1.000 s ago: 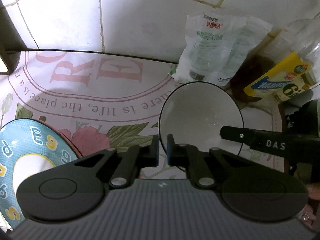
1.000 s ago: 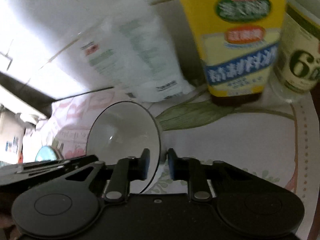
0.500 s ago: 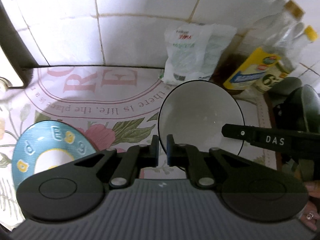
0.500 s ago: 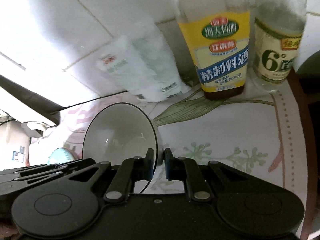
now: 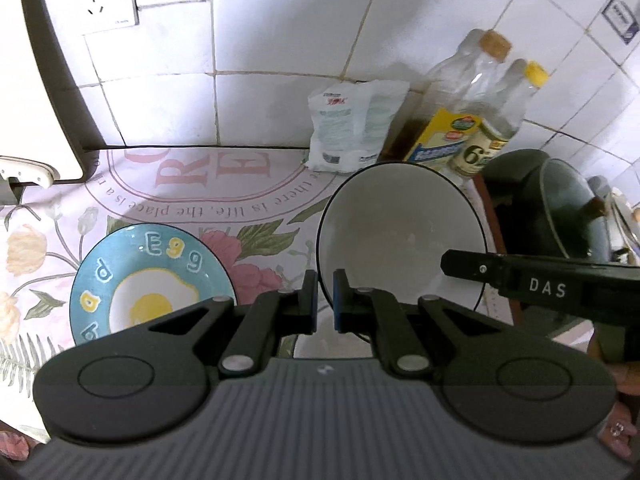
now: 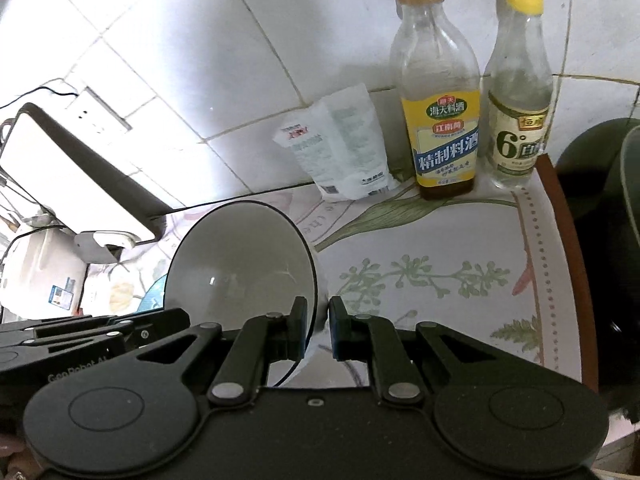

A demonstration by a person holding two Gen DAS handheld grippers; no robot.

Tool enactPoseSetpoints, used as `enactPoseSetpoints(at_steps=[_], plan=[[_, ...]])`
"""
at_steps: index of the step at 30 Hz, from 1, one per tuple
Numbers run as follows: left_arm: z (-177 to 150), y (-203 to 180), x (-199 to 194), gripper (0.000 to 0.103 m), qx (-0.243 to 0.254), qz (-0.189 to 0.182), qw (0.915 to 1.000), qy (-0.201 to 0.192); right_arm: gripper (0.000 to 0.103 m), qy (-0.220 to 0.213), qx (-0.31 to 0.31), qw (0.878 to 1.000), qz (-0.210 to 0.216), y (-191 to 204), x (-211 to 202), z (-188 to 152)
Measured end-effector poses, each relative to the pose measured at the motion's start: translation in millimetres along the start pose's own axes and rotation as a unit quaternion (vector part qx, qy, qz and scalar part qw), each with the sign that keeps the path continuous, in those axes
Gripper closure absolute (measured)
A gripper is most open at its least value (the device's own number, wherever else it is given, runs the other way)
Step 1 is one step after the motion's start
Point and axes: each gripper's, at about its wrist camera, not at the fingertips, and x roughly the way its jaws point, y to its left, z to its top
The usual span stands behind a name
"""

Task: Organize plates and bowls
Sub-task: 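Carry the white bowl and lower it onto the bowl stack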

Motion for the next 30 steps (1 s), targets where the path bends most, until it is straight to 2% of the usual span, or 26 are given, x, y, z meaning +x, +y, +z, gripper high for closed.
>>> enactPoseSetpoints(at_steps=[6, 11, 20, 30], plan=[[-12.9, -1.2, -22.5, 0.097, 0.006, -0.01, 0.9999, -0.009, 0.088, -0.001, -0.006, 1.0, -0.013, 13.5, -18.8, -16.9], [-25.3, 2.3, -27.0, 0.097, 0.001, -0.012, 0.9999, 0.002, 0.088, 0.006, -0.013, 1.0, -0.024, 21.6, -20.1, -35.1], [-52.8, 10.5, -7.1, 0.097, -0.016, -0.006, 0.9993, 0.033, 0.087, 0.028, -0.035, 0.998, -0.05, 28.2, -3.5, -64.7], [-68.2, 13.9, 18.8, 0.097, -0.027, -0.004, 0.9987, 0.043, 0.085, 0.029, -0.076, 0.993, -0.083, 28.9, 17.9, -79.5]])
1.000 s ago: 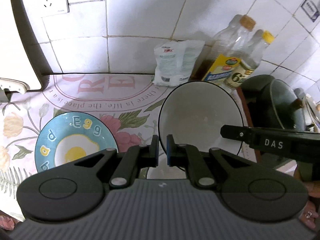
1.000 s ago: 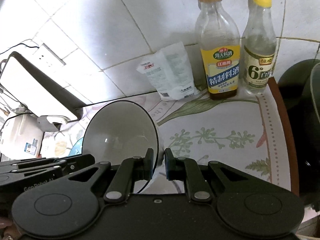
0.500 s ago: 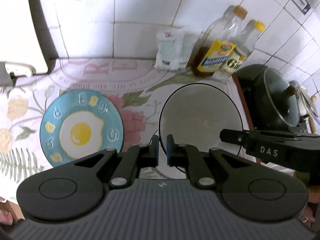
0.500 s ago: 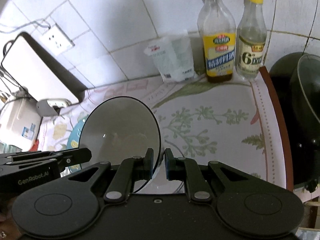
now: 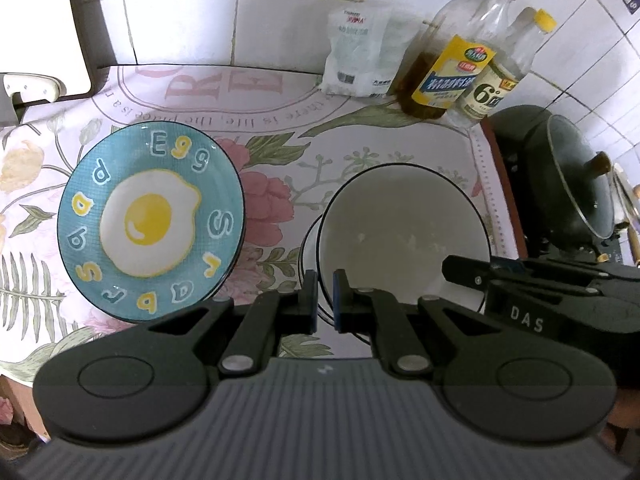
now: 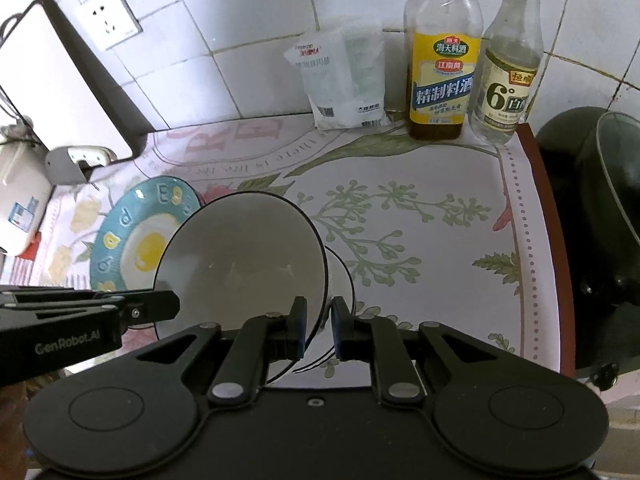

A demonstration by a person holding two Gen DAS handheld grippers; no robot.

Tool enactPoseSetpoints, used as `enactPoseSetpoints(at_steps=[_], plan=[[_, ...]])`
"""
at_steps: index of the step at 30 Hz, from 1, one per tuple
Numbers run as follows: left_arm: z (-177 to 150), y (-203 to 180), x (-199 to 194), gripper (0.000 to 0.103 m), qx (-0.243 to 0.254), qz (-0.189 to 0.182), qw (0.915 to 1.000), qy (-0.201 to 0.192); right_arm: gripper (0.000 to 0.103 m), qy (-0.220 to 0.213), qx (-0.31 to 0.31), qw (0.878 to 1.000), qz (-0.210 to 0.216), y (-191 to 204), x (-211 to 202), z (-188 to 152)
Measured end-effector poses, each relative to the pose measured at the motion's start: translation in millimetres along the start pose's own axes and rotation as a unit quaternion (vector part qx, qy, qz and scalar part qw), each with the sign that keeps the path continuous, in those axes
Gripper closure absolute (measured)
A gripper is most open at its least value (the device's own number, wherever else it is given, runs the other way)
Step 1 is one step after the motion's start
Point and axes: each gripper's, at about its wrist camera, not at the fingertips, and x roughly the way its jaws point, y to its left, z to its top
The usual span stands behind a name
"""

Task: Organize plates and bowls
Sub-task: 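Carry the white bowl and lower it onto the bowl stack, then open both grippers and release the bowl on the bowl stack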

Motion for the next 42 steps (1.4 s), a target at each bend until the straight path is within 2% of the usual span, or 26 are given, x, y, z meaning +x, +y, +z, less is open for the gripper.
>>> enactPoseSetpoints(at_steps=[8, 13, 18, 26, 33, 42], plan=[[1.1, 2.3, 24.3, 0.097, -0.007, 0.006, 0.9996, 0.025, 0.085, -0.009, -0.025, 1.0, -0.009, -1.4, 15.1, -1.2], [0.1, -1.0, 36.6, 0.096, -0.003, 0.012, 0.9991, 0.04, 0.084, -0.012, -0.057, 0.997, -0.04, 6.7, 25.5, -0.3], [0.1, 1.3, 42.6, 0.096, -0.006, 0.014, 0.9985, 0.052, 0.085, -0.006, -0.066, 0.997, -0.041, 5.7, 30.9, -0.6], [5.5, -4.2, 47.3, 0.093, 0.004, 0.015, 0.9977, 0.066, 0.085, -0.007, -0.103, 0.992, -0.067, 13.0, 39.2, -5.2], [8.4, -3.2, 41.6, 0.092, -0.001, 0.007, 0.9977, 0.067, 0.085, -0.026, -0.096, 0.993, -0.058, 7.1, 29.9, -4.6], [10.4, -2.6, 16.0, 0.091, -0.019, -0.016, 0.998, 0.058, 0.084, -0.07, -0.066, 0.995, 0.01, -13.8, -4.5, -1.9]])
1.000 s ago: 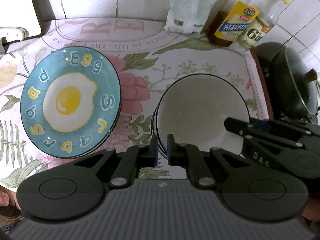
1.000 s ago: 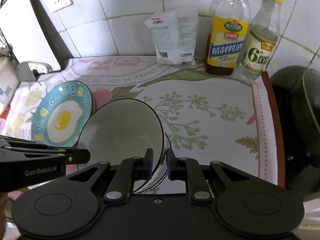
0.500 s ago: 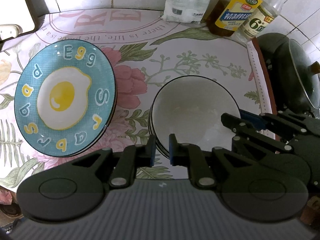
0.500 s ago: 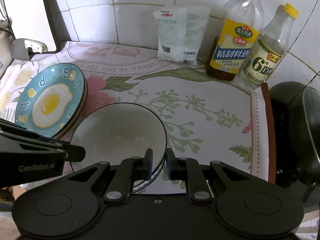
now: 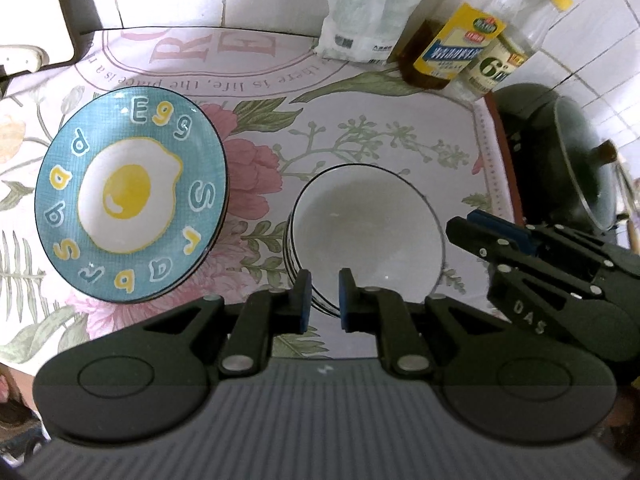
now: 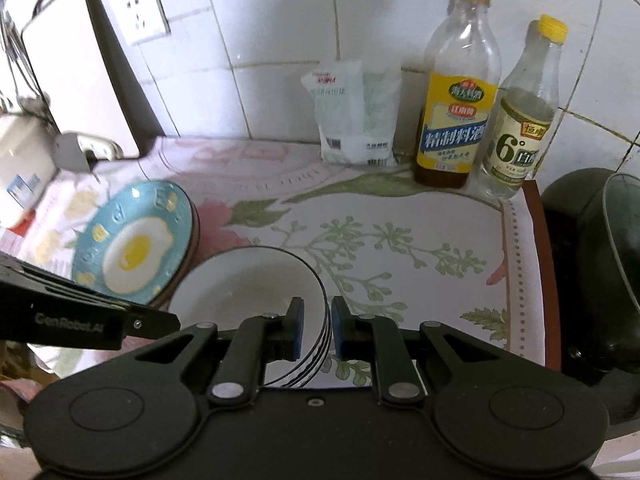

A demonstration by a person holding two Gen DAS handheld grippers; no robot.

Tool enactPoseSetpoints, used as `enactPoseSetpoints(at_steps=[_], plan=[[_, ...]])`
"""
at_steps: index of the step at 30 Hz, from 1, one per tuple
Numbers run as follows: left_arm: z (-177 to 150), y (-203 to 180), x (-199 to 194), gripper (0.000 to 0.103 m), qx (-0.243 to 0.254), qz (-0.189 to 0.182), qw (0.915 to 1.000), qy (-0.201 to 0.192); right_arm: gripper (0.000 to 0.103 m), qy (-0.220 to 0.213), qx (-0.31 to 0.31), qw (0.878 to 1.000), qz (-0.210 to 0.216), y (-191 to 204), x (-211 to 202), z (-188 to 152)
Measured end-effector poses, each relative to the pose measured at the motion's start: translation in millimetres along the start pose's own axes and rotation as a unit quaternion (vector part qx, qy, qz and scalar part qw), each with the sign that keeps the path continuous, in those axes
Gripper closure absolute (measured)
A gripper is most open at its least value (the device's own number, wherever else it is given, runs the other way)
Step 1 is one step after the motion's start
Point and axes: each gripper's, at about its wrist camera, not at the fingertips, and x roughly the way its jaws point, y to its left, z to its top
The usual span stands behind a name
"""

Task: Organize plates and bowls
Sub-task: 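Open both grippers and release the bowl on the bowl stack, then close both grippers on the rim of the stacked white bowls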

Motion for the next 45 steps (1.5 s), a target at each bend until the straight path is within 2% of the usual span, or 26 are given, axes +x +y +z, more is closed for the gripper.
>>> enactPoseSetpoints(at_steps=[6, 10, 15, 20, 28, 33, 37, 40, 45], plan=[[-10.7, 0.7, -28.4, 0.091, -0.004, -0.013, 0.9995, -0.03, 0.082, -0.03, -0.002, 0.999, 0.027, -1.1, -27.2, -3.1], [-26.5, 2.5, -49.4, 0.091, 0.008, -0.027, 0.9984, -0.049, 0.082, -0.05, 0.011, 0.998, 0.023, 7.6, -45.7, -13.2], [-48.1, 5.1, -70.9, 0.091, 0.022, -0.04, 0.9976, -0.052, 0.081, -0.083, 0.017, 0.996, 0.001, 29.4, -75.8, -34.9], [-76.7, 8.7, -90.5, 0.091, 0.035, -0.048, 0.9962, -0.063, 0.08, -0.105, 0.002, 0.994, -0.004, 52.7, -104.0, -59.1], [-116.0, 17.7, -115.1, 0.088, 0.042, -0.068, 0.9922, -0.097, 0.068, -0.128, -0.02, 0.992, 0.002, 78.8, -129.6, -96.7], [-132.3, 26.3, -124.8, 0.087, 0.032, -0.101, 0.9862, -0.127, 0.058, -0.141, -0.023, 0.99, 0.015, 80.1, -134.2, -113.9], [-142.7, 33.4, -123.6, 0.078, 0.025, -0.11, 0.9808, -0.159, 0.049, -0.155, -0.028, 0.987, 0.019, 74.8, -127.3, -127.3], [-149.3, 38.6, -112.4, 0.076, 0.025, -0.108, 0.977, -0.182, 0.042, -0.167, -0.03, 0.985, 0.023, 69.1, -115.5, -137.0], [-154.3, 46.4, -84.3, 0.062, 0.018, -0.11, 0.9699, -0.216, 0.035, -0.165, -0.035, 0.986, 0.019, 61.4, -88.9, -149.5]])
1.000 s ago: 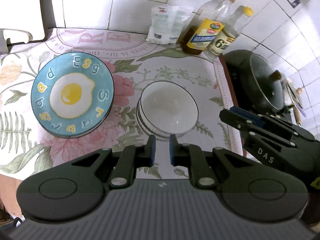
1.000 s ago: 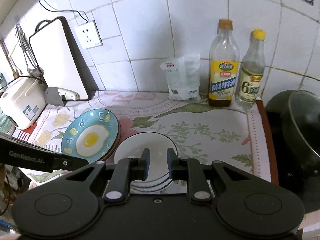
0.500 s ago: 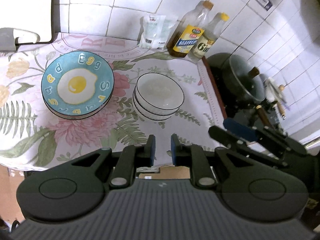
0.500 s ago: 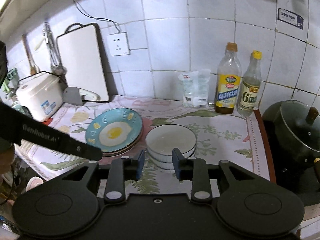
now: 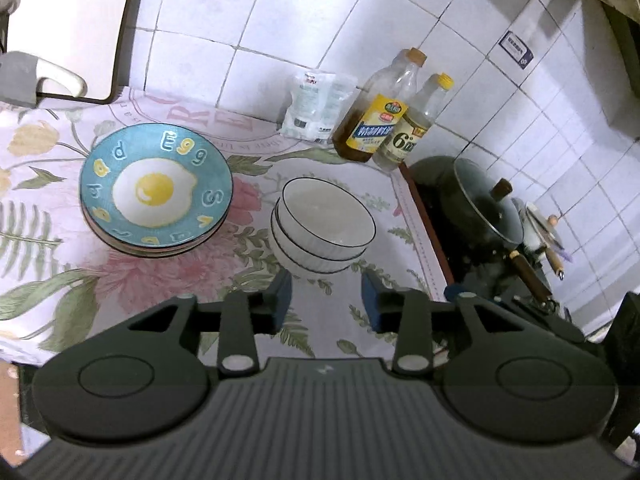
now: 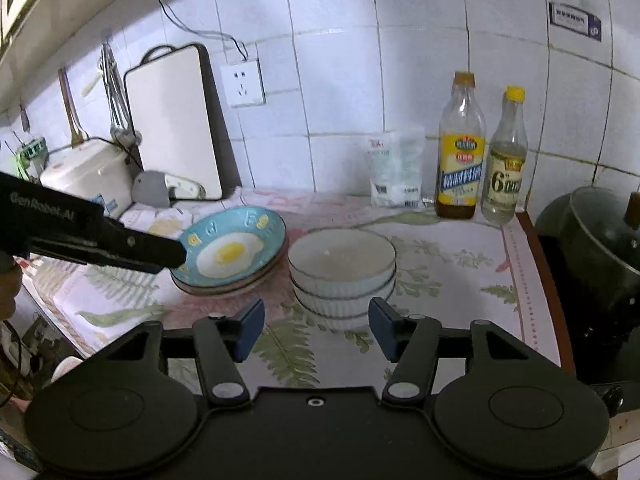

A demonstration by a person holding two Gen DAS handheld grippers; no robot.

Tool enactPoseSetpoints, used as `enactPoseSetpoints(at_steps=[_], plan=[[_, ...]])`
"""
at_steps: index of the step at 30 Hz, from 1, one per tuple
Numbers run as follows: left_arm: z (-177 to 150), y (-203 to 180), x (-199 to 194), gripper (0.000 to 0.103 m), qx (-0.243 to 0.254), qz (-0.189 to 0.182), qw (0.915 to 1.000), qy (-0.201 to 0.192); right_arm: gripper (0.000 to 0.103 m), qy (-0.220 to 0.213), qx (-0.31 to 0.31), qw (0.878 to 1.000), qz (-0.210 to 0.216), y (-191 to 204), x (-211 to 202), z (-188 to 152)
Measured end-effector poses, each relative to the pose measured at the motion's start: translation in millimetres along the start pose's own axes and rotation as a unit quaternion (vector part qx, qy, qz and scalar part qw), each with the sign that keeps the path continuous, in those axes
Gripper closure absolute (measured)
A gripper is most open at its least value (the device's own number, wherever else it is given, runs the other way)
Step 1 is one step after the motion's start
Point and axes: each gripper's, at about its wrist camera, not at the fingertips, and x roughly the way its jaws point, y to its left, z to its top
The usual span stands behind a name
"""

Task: Organize plates and bowls
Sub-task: 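Close both grippers on the rim of the stacked white bowls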

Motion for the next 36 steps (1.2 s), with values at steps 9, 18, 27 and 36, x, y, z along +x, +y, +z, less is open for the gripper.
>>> enactPoseSetpoints(at_steps=[9, 18, 27, 36], plan=[[-40.9, 34.4, 60.7, 0.035, -0.052, -0.022, 0.9967, -0.059, 0.029, -0.007, 0.009, 1.0, -0.006, -19.8, 63.0, -59.3], [-37.8, 46.7, 91.3, 0.03, -0.112, -0.051, 0.9885, -0.088, 0.008, -0.037, 0.0, 0.999, 0.002, -28.4, 104.7, -74.4], [-3.0, 65.0, 130.4, 0.031, -0.16, -0.066, 0.9843, -0.035, 0.005, -0.038, -0.018, 0.999, 0.002, -27.5, 148.2, -55.6], [10.8, 65.3, 159.1, 0.039, -0.109, -0.04, 0.9932, 0.007, 0.002, -0.033, 0.019, 0.999, 0.014, -43.6, 171.9, -50.7]])
